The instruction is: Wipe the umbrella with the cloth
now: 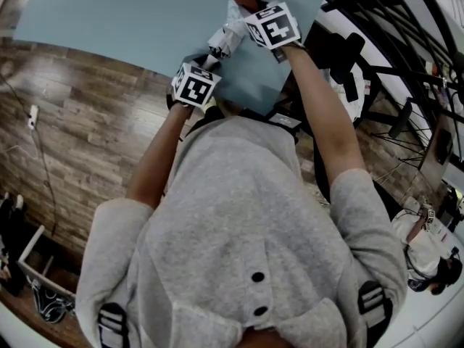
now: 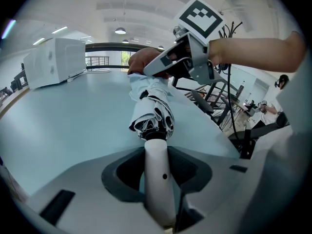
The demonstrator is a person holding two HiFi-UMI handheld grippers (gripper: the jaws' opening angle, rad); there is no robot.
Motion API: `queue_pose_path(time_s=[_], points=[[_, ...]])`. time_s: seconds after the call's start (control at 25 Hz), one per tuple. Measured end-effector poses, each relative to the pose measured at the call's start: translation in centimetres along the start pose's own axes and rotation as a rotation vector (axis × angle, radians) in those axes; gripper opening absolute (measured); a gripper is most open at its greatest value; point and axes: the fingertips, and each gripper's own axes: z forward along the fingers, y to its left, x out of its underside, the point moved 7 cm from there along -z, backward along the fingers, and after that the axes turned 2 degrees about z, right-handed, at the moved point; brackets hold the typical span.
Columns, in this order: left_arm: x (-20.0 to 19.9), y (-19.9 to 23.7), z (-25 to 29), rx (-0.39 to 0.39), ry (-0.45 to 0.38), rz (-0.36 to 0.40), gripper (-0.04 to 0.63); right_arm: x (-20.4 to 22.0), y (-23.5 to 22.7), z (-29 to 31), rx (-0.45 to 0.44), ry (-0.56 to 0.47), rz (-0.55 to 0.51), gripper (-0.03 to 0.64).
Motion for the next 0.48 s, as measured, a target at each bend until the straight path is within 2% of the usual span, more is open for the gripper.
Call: queue_pose_path(time_s=[0.48], points=[[0.1,-0.1,-0.2,-0.001,0.001,-0.007,0.155,0.3,2.0,0.1,-0.084,0.054,-0.002,0.077]])
